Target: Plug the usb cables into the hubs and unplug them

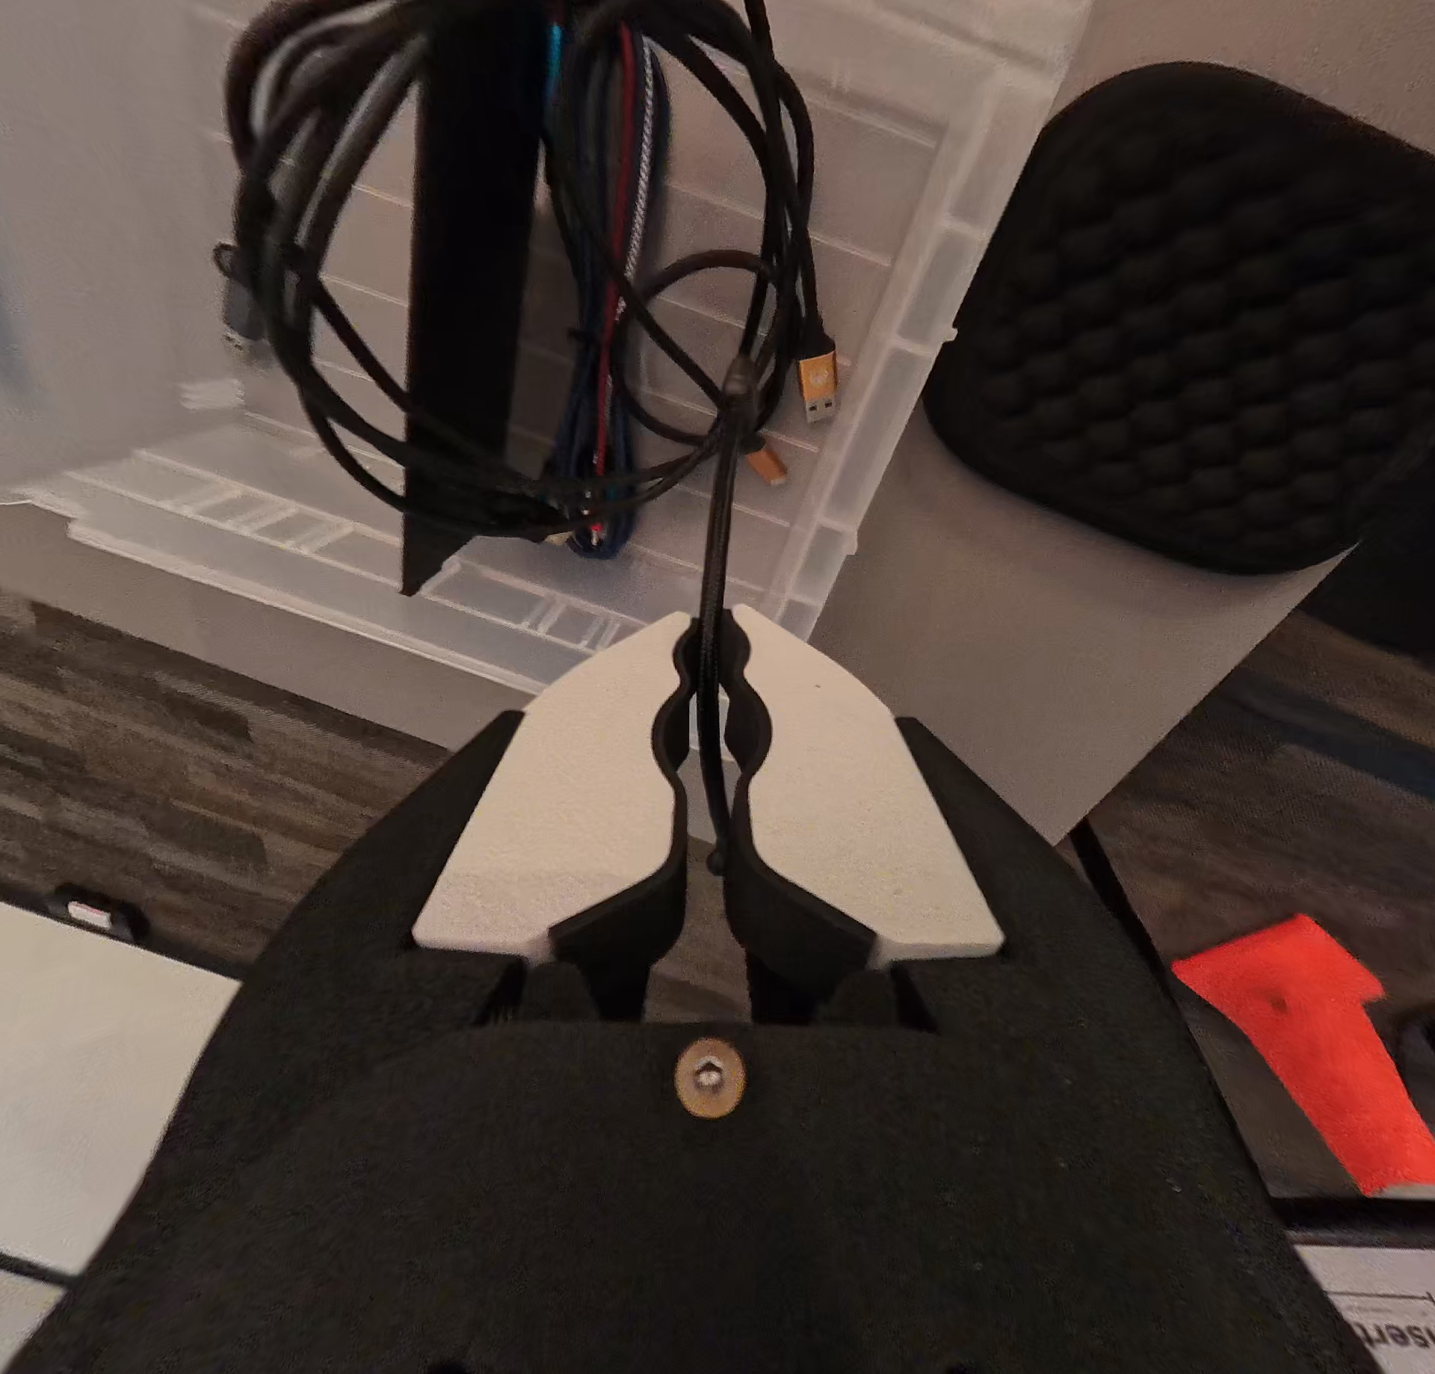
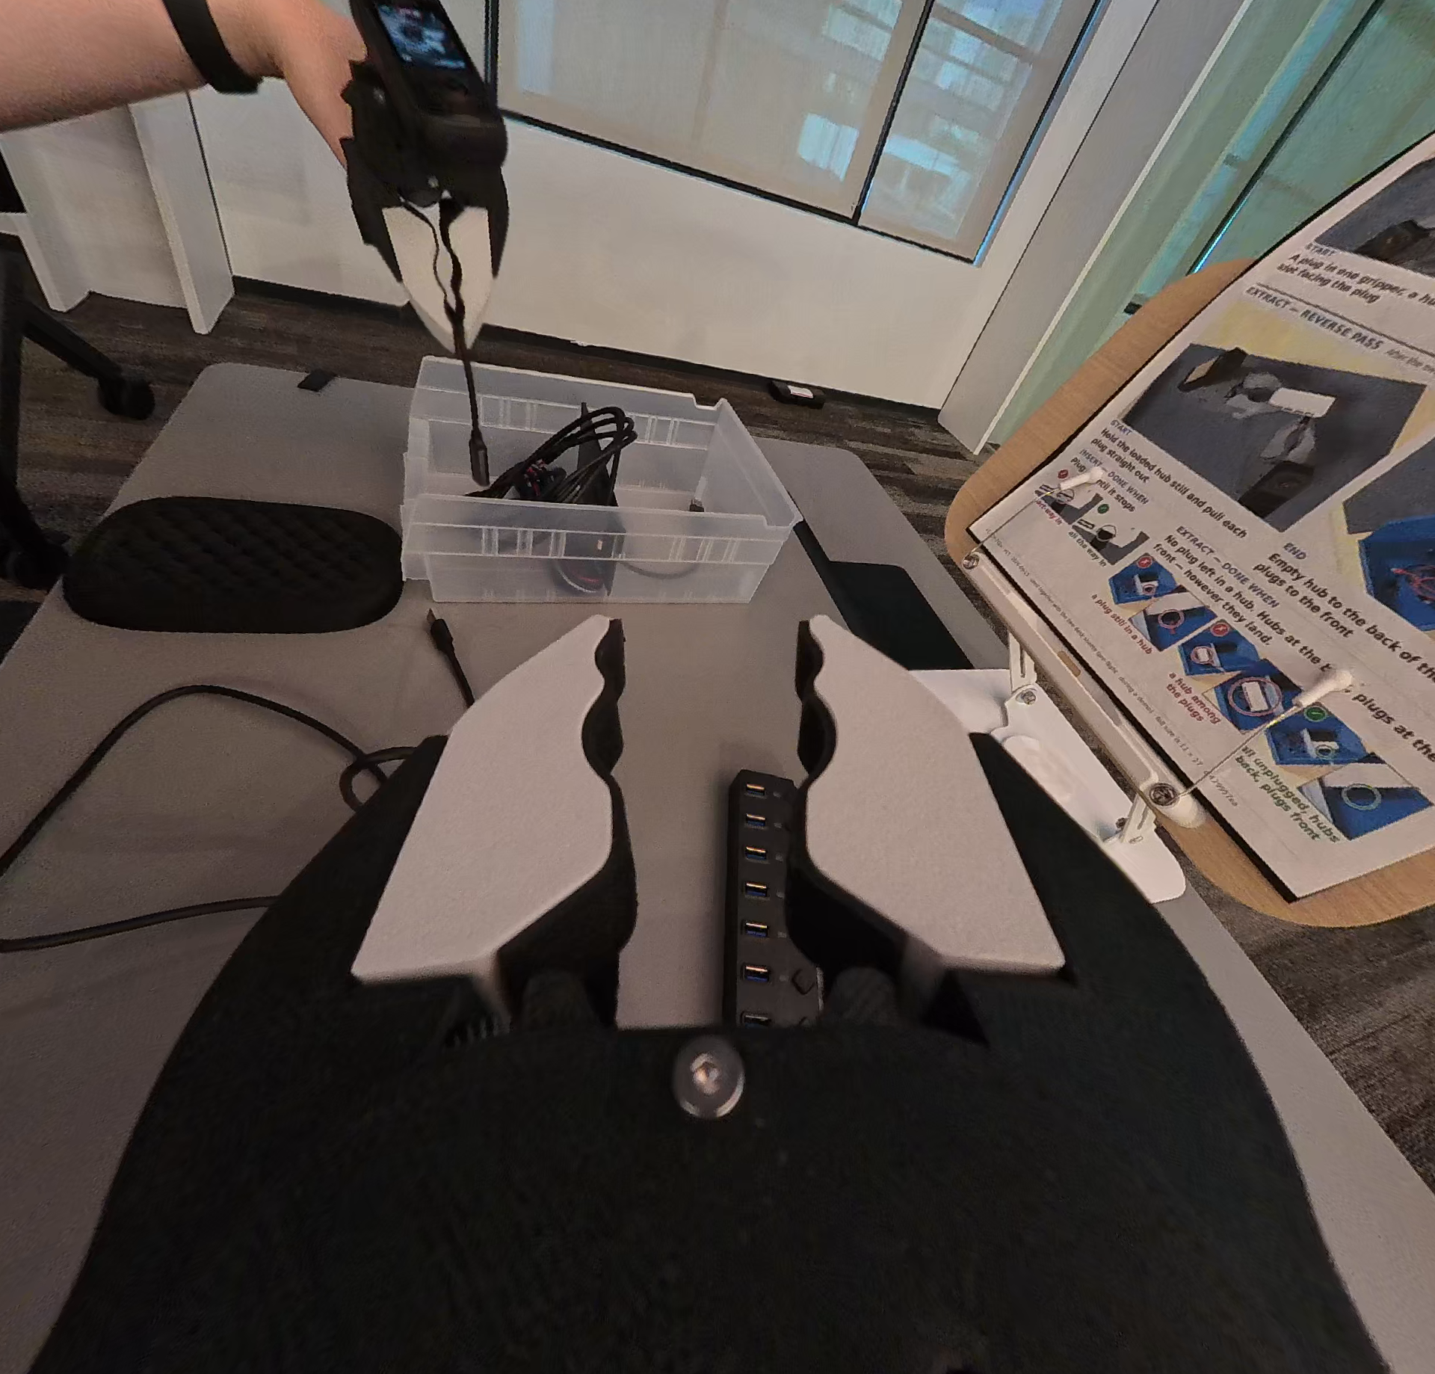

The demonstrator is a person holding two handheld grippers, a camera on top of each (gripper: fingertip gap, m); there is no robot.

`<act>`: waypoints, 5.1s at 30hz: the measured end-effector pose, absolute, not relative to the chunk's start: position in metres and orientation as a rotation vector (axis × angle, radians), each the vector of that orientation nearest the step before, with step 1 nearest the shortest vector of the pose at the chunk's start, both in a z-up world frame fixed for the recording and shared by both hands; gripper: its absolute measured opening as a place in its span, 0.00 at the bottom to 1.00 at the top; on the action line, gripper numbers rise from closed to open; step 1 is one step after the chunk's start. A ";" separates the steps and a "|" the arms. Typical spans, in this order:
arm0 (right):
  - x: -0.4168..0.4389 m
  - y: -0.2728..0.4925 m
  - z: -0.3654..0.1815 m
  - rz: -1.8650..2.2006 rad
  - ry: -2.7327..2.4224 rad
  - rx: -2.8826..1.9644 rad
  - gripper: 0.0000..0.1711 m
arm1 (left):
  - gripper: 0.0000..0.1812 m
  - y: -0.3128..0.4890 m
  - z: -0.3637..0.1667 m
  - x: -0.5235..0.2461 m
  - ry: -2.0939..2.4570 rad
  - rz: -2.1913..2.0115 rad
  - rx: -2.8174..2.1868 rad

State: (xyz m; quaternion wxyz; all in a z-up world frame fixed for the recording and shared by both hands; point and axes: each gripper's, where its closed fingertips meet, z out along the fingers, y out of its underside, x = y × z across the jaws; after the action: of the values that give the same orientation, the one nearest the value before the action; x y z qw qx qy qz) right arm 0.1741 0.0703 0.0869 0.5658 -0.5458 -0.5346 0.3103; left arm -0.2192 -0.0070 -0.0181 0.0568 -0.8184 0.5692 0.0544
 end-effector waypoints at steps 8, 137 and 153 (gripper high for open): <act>0.173 0.070 0.088 0.752 -1.254 -1.273 0.25 | 0.01 0.005 0.027 -0.188 1.521 -0.093 -2.289; 0.095 0.128 -0.135 0.738 -1.399 -1.772 0.40 | 0.29 0.133 -0.115 0.049 2.023 -0.019 -2.025; 0.118 0.140 -0.108 0.046 -1.617 -1.504 0.32 | 0.28 0.128 -0.102 0.062 1.904 -0.104 -1.918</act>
State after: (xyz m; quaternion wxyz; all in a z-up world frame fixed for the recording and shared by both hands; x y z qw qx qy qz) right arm 0.1181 0.1396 -0.1082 0.4498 -0.6082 -0.6538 0.0188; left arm 0.0625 0.1283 -0.1018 0.2168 -0.6924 0.6871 -0.0377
